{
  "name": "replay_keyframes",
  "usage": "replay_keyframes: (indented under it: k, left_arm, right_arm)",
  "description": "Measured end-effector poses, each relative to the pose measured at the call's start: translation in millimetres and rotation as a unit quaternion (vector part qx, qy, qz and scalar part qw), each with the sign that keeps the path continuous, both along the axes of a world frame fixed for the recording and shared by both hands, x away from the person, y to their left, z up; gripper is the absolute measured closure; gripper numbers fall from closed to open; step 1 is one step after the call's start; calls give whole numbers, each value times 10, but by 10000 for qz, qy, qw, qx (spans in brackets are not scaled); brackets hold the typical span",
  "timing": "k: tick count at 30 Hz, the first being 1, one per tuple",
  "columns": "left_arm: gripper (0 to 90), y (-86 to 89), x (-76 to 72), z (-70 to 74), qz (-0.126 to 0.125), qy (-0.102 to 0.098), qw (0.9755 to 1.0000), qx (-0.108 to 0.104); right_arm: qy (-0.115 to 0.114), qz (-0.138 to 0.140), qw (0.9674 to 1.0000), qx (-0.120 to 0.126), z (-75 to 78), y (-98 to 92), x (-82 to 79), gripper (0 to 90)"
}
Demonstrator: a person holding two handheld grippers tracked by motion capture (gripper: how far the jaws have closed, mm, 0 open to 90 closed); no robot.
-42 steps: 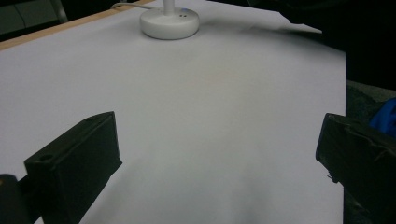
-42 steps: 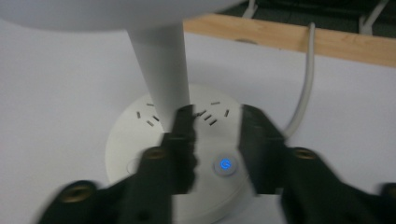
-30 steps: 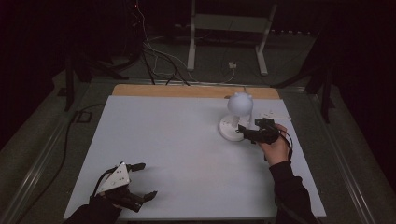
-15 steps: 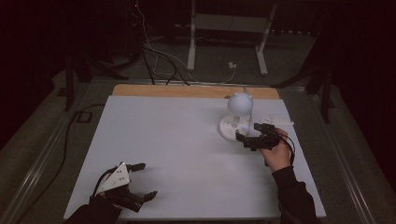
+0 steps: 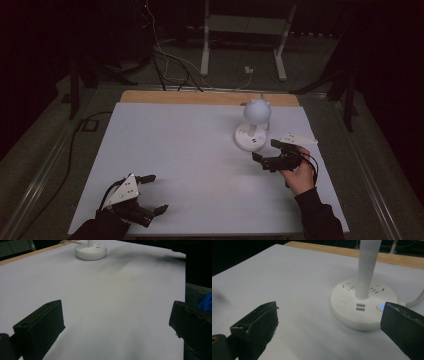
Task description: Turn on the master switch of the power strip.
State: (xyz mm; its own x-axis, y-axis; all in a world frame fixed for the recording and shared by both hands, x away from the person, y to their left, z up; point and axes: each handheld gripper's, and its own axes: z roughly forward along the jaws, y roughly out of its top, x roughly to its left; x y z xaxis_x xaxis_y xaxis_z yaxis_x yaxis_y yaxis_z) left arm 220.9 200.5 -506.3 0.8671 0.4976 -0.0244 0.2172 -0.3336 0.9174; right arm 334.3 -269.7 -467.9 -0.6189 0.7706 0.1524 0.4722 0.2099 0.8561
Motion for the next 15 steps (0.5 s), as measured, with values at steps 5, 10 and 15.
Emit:
replay_keyframes:
  k: [5, 10, 15]
  left_arm:
    - [2, -4, 3, 0, 0, -3, 10000, -1]
    - [2, 0, 1, 2, 4, -12, 10000, 4]
    - [2, -5, 0, -1, -8, -6, 10000, 15]
  right_arm:
    - [37, 85, 9999, -62, -52, -5, -123, 9]
    - [152, 180, 9997, -74, -132, -14, -245, 9]
    - [193, 239, 9994, -160, -194, -47, -383, 9]
